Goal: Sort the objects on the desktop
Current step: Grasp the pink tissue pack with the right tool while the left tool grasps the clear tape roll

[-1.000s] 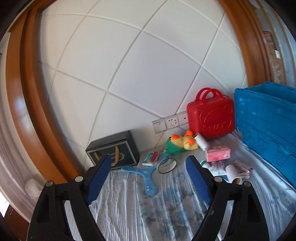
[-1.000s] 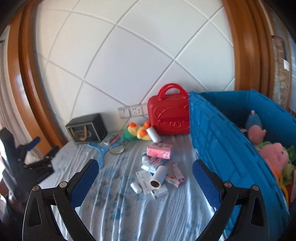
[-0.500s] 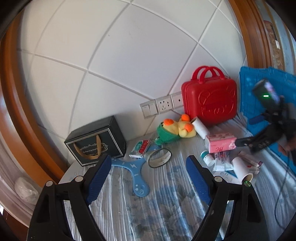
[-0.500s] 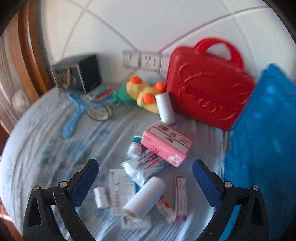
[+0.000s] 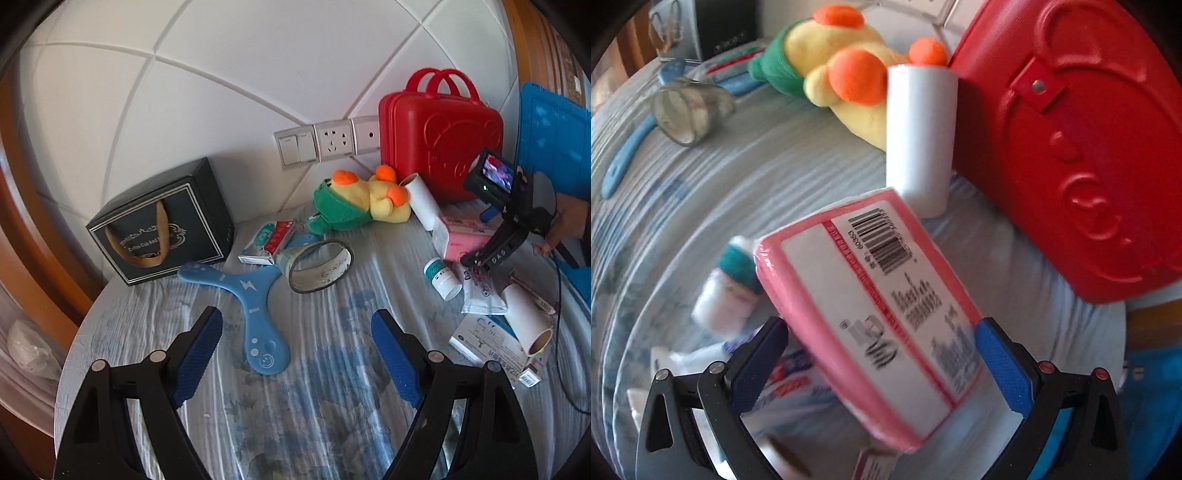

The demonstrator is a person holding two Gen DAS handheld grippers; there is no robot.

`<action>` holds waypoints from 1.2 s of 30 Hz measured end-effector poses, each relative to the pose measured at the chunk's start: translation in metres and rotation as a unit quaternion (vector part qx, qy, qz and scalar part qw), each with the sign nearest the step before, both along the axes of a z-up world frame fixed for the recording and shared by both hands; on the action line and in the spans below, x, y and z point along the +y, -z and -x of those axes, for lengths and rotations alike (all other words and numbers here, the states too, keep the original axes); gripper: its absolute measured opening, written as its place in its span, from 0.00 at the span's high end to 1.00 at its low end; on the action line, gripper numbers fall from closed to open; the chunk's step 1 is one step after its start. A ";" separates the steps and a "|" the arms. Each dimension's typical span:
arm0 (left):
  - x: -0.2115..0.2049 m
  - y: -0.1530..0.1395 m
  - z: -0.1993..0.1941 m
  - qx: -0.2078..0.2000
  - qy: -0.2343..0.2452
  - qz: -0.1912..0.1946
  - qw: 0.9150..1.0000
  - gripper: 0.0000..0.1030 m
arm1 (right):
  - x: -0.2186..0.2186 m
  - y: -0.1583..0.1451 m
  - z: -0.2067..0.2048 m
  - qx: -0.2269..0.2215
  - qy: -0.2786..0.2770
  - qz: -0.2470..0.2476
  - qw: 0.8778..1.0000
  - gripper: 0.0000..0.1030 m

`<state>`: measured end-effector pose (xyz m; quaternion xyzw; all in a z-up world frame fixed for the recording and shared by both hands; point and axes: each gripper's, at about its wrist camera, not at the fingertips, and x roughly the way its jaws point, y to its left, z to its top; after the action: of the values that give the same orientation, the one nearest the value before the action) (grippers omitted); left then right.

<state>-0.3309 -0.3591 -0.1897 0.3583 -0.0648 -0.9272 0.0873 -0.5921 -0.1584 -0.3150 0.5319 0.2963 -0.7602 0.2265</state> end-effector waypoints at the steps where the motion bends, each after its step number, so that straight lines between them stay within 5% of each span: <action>1: 0.001 0.004 0.005 -0.004 0.003 -0.002 1.000 0.19 | 0.001 0.000 0.004 -0.003 0.008 0.006 1.000 0.00; 6: 0.002 0.017 0.040 0.015 0.050 -0.034 0.998 0.19 | 0.016 -0.006 0.015 -0.018 0.077 0.048 0.996 0.01; 12: -0.003 0.045 0.112 -0.008 0.124 0.082 0.989 0.19 | 0.025 -0.007 0.005 -0.017 0.102 0.071 0.992 0.01; 16: -0.020 0.076 0.146 -0.049 0.149 0.112 0.981 0.19 | 0.029 -0.012 0.009 -0.016 0.113 0.080 0.990 0.01; 22: -0.031 0.092 0.172 -0.033 0.158 0.152 0.975 0.19 | 0.038 -0.013 0.012 -0.014 0.127 0.097 0.987 0.01; 23: -0.032 0.096 0.177 -0.043 0.158 0.152 0.975 0.28 | 0.040 -0.013 0.012 -0.011 0.128 0.098 0.987 0.03; 24: -0.033 0.102 0.181 -0.058 0.160 0.146 0.975 0.49 | 0.041 -0.013 0.012 -0.006 0.131 0.100 0.986 0.03; 25: -0.034 0.104 0.184 -0.074 0.163 0.135 0.975 0.60 | 0.042 -0.015 0.012 -0.002 0.132 0.104 0.986 0.06; 27: -0.037 0.106 0.181 -0.085 0.155 0.119 0.977 0.71 | 0.040 -0.020 0.010 0.010 0.123 0.107 0.987 0.13; 30: -0.039 0.099 0.167 -0.085 0.162 0.067 0.981 0.73 | 0.038 -0.033 0.004 0.032 0.116 0.117 0.986 0.39; 33: -0.029 0.089 0.148 -0.085 0.160 0.067 0.981 0.76 | 0.042 -0.046 -0.002 0.037 0.118 0.143 0.982 0.69; 35: -0.023 0.080 0.134 -0.082 0.157 0.053 0.983 0.76 | 0.037 -0.049 -0.002 0.032 0.122 0.158 0.979 0.99; 36: -0.020 0.076 0.126 -0.080 0.158 0.046 0.983 0.77 | 0.040 -0.051 -0.004 0.032 0.119 0.156 0.980 1.00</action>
<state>-0.4574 -0.3789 -0.2655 0.4122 -0.1701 -0.8937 -0.0496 -0.5876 -0.1185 -0.2636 0.4966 0.1158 -0.8355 0.2048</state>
